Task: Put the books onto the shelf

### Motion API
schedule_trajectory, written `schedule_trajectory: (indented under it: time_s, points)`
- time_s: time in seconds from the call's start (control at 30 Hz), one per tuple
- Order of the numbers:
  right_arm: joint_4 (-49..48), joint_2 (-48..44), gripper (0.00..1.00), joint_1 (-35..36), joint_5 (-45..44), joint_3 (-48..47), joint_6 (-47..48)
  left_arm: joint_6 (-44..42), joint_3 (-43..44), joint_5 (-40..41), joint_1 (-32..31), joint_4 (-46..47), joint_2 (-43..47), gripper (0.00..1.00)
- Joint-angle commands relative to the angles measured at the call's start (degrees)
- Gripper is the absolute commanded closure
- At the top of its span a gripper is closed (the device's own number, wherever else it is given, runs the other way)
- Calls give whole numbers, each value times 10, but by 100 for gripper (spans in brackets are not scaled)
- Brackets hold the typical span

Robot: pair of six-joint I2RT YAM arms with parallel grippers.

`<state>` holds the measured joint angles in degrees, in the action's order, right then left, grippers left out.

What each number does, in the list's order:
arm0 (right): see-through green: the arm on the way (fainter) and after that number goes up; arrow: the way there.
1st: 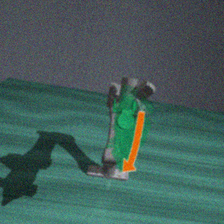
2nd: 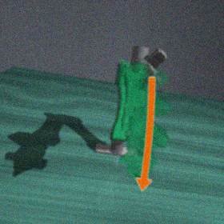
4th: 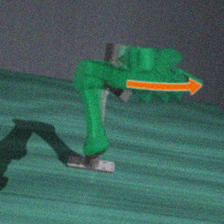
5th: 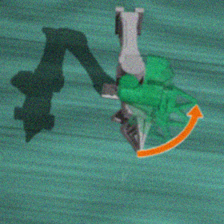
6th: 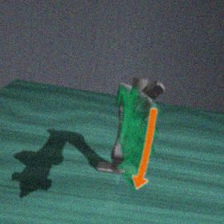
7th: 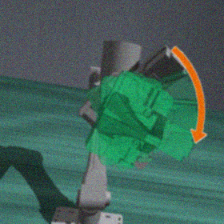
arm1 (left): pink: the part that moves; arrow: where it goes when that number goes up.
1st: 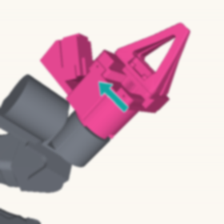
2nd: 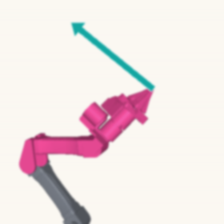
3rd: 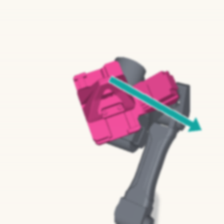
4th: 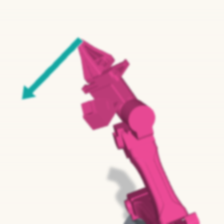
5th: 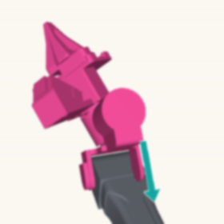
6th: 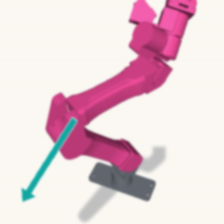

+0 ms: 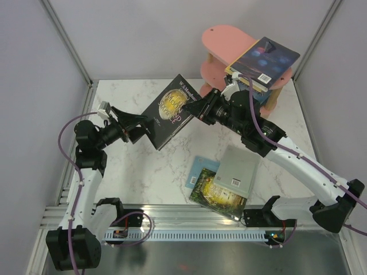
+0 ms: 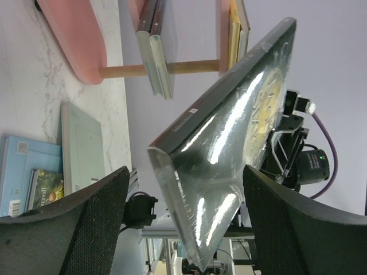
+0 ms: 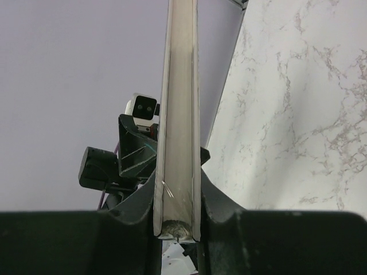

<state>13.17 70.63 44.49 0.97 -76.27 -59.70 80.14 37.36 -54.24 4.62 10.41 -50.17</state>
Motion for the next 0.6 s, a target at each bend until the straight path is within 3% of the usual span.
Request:
schedule_trajectory:
  time_s: [0.0, 0.1, 0.13, 0.17, 0.33, 0.43, 0.57]
  points:
    - [-152, -4, 100, 1, 22, -14, -55, 78, -18, 29, -3, 117, 16, 19]
    - [-179, -1, 100, 1, 28, 14, -74, 130, -36, 38, -13, 206, 0, 26]
    - [-198, -1, 100, 1, 28, 31, -84, 153, -39, 40, -16, 245, -7, 31]
    - [-205, -1, 100, 1, 25, 39, -89, 159, -40, 47, -19, 254, -11, 45]
    - [-229, 2, 100, 1, 11, 59, -100, 172, -41, 60, -30, 274, -12, 65]
    - [-234, 11, 100, 1, 8, 61, -104, 188, -47, 67, -30, 305, -18, 98]
    - [-228, 17, 98, 1, 18, 51, -99, 194, -38, 66, -30, 329, -31, 98]
